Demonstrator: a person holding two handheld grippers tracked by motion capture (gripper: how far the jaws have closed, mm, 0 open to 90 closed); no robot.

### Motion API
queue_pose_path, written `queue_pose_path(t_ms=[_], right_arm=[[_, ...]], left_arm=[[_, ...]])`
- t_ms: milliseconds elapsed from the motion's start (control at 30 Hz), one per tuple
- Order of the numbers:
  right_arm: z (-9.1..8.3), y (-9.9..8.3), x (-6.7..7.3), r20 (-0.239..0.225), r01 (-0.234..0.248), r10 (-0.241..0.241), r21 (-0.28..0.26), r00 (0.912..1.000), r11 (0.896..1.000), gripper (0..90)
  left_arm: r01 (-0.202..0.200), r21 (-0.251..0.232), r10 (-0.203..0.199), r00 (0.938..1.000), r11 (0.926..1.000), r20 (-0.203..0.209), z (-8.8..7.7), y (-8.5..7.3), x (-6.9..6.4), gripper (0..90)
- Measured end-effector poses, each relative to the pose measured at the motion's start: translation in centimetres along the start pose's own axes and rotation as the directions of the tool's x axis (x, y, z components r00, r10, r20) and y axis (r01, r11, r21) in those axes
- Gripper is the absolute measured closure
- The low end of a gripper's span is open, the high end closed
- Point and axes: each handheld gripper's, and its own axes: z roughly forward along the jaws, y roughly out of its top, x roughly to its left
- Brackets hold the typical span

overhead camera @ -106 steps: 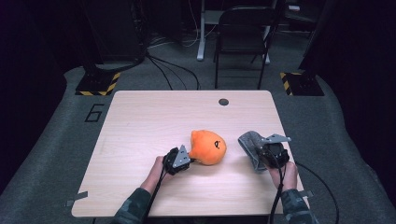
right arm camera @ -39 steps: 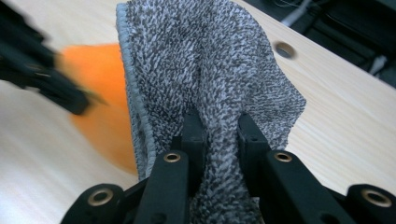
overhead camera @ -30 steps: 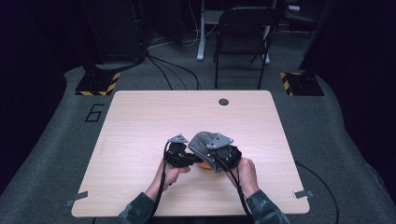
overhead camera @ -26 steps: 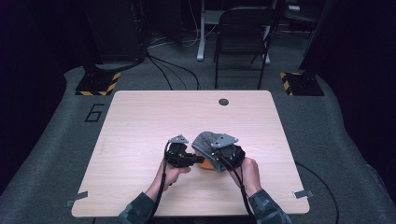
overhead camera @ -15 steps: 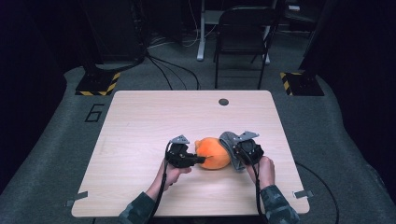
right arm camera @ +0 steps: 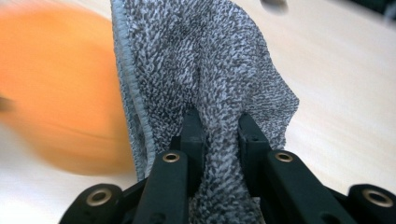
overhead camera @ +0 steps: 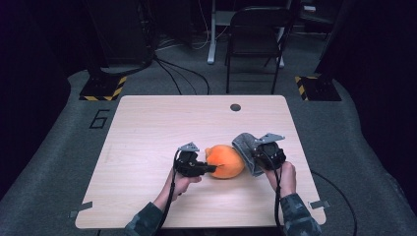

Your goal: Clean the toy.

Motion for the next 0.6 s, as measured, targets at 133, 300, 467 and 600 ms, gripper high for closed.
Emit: queue_pose_path(t_ms=[133,300,467,600], right_arm=[[-2.1,1.8,3.9,-0.046,0.111,-0.113,-0.060,0.9925,0.992,76.3],[-1.3,2.3,7.9,-0.077,0.216,-0.219,-0.051,0.9727,0.975,76.2],[0.2,1.7,7.3,-0.088,0.207,-0.211,-0.047,0.9736,0.977,76.0],[0.3,1.2,6.0,-0.066,0.184,-0.185,-0.024,0.9805,0.983,76.0]], left_arm=[[-0.023,0.002,0.023,0.9997,0.9997,-0.001,0.0,0.0,0.0,80.4],[-0.021,-0.003,0.021,0.9998,0.9998,-0.001,-0.1,-0.1,0.1,80.4],[-0.024,0.003,0.024,0.9996,0.9997,-0.011,0.0,-0.1,0.1,80.4],[-0.023,-0.001,0.023,0.9996,0.9997,-0.014,0.1,-0.1,-0.1,80.4]])
